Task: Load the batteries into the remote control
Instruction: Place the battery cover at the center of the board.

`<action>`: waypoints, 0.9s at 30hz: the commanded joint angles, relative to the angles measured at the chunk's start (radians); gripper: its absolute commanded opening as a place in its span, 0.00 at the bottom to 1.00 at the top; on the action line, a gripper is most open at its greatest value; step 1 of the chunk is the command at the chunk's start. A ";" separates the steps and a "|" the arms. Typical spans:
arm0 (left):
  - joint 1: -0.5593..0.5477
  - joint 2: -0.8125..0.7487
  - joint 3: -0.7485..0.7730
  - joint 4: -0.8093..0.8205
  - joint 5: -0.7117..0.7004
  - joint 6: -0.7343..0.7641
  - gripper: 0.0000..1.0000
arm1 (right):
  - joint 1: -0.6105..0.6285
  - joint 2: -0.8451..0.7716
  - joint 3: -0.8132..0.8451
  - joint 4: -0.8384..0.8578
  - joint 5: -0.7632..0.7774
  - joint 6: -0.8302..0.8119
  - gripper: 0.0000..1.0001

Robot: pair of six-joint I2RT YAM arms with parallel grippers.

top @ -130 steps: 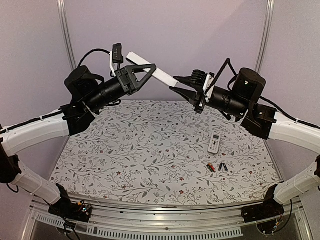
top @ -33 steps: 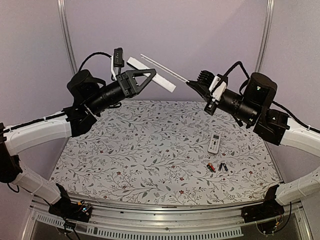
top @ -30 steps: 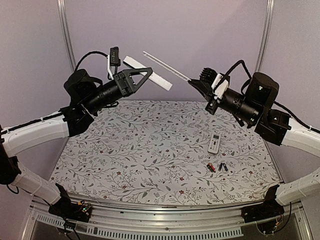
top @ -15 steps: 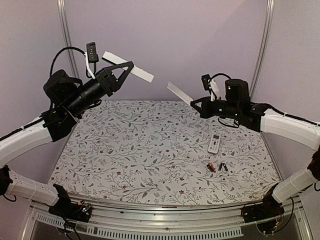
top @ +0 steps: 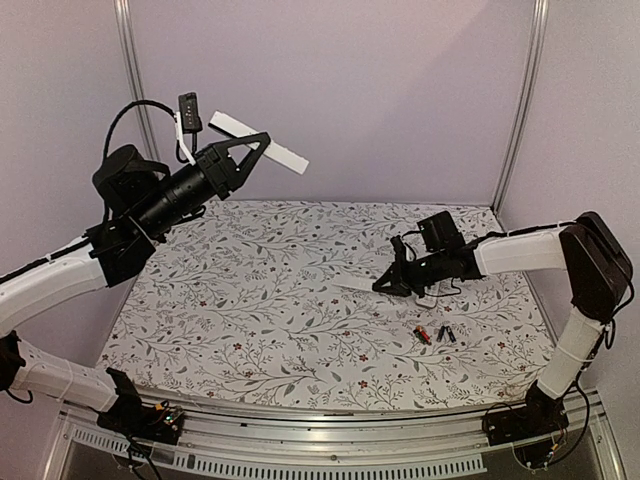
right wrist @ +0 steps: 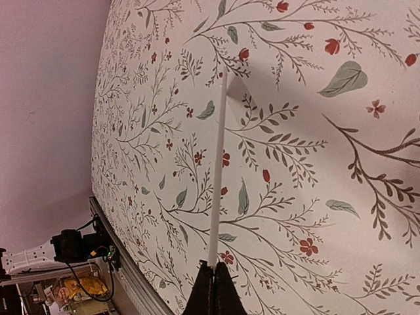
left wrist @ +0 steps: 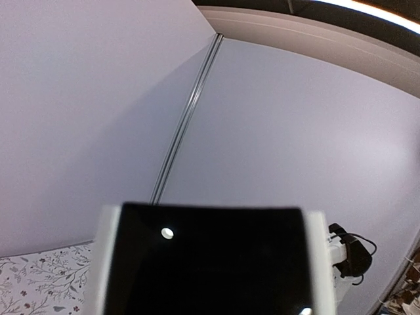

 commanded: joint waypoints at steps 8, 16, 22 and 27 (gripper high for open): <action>0.008 -0.001 -0.004 -0.001 -0.002 0.034 0.00 | -0.043 0.099 -0.024 -0.059 -0.055 0.022 0.15; 0.008 -0.007 0.002 -0.011 -0.011 0.044 0.00 | -0.060 0.089 0.032 -0.157 -0.007 -0.035 0.23; 0.003 0.003 0.016 -0.044 0.022 0.104 0.00 | -0.052 -0.021 0.160 -0.235 0.049 -0.213 0.36; -0.080 0.004 0.024 -0.068 0.100 0.335 0.00 | 0.063 -0.296 0.242 -0.158 0.112 -0.560 0.98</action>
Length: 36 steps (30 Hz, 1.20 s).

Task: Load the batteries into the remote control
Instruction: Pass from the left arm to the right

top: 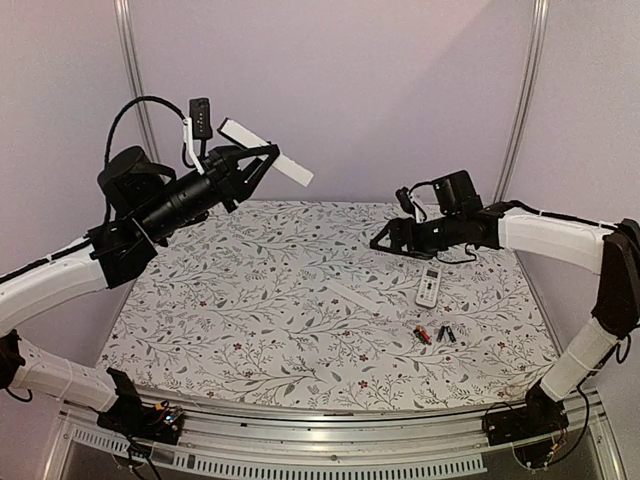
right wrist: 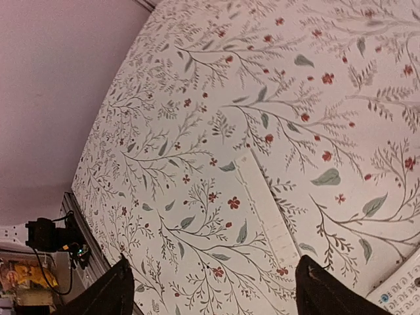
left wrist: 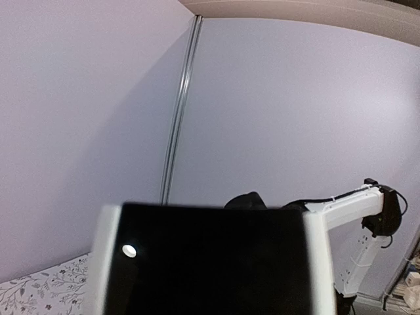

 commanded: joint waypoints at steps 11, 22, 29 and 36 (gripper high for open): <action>-0.117 -0.007 -0.064 0.093 0.337 0.359 0.00 | 0.393 -0.385 0.088 0.185 -0.022 -0.706 0.99; -0.140 0.017 -0.055 0.049 0.400 0.403 0.00 | 0.444 -0.250 0.224 0.091 -0.007 -0.768 0.70; -0.146 0.034 -0.044 0.045 0.399 0.401 0.00 | 0.452 -0.252 0.217 0.109 -0.025 -0.775 0.42; -0.146 0.033 -0.043 0.041 0.384 0.396 0.00 | 0.452 -0.261 0.220 0.059 0.008 -0.771 0.04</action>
